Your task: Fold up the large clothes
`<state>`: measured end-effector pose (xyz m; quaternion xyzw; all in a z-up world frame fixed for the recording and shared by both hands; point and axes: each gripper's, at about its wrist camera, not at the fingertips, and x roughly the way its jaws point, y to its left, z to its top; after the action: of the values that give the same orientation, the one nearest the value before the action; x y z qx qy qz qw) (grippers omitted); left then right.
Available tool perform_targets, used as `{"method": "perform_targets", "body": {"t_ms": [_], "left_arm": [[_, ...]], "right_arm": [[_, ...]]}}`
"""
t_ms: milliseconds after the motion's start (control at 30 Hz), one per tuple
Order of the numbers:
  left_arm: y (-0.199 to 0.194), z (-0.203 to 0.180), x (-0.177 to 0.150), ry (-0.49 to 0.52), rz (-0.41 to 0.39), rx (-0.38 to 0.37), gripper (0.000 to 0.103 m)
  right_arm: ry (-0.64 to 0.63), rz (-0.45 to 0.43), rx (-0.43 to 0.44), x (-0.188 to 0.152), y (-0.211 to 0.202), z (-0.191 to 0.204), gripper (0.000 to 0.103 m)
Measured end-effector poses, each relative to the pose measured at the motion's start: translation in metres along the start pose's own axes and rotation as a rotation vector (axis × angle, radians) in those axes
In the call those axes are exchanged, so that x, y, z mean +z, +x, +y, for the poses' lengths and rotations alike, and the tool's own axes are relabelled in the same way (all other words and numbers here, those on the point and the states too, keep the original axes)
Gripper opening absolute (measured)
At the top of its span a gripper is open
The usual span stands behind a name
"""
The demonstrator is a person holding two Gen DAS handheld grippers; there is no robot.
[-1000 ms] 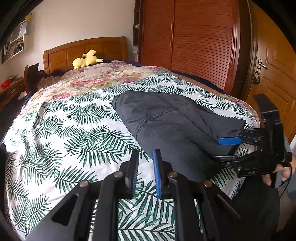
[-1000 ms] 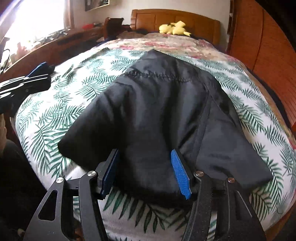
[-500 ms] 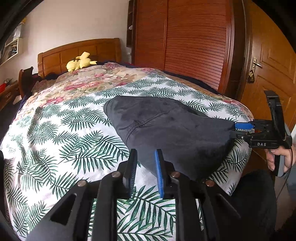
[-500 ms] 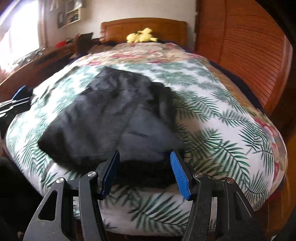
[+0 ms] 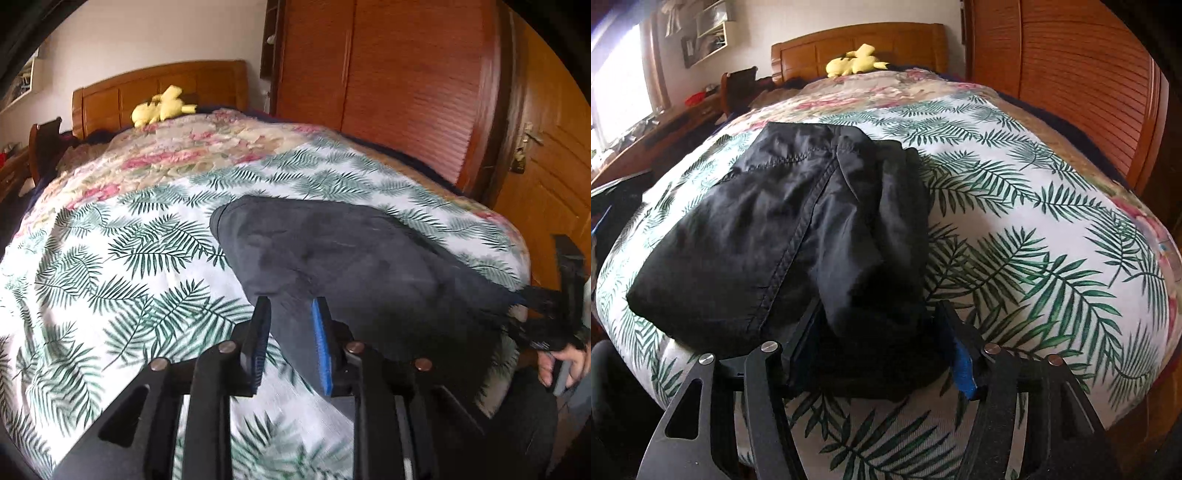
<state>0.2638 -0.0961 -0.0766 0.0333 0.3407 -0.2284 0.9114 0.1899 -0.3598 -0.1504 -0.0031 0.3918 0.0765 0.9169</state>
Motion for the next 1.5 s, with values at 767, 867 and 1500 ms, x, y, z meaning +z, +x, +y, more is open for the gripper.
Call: {"method": "perform_targets", "body": {"t_ms": [767,867,1500], "left_arm": [[0.152,0.041,0.057,-0.007,0.186,0.031,0.036],[0.161,0.045,0.063,0.000,0.190,0.061,0.042],[0.191,0.057,0.069,-0.011,0.170,0.077,0.064]], "right_arm": [[0.062,-0.026,0.077,-0.009,0.010,-0.017,0.077],[0.083,-0.017,0.091,-0.010,0.010,-0.021,0.077],[0.126,0.037,0.117,-0.014,0.010,-0.018,0.077]]}}
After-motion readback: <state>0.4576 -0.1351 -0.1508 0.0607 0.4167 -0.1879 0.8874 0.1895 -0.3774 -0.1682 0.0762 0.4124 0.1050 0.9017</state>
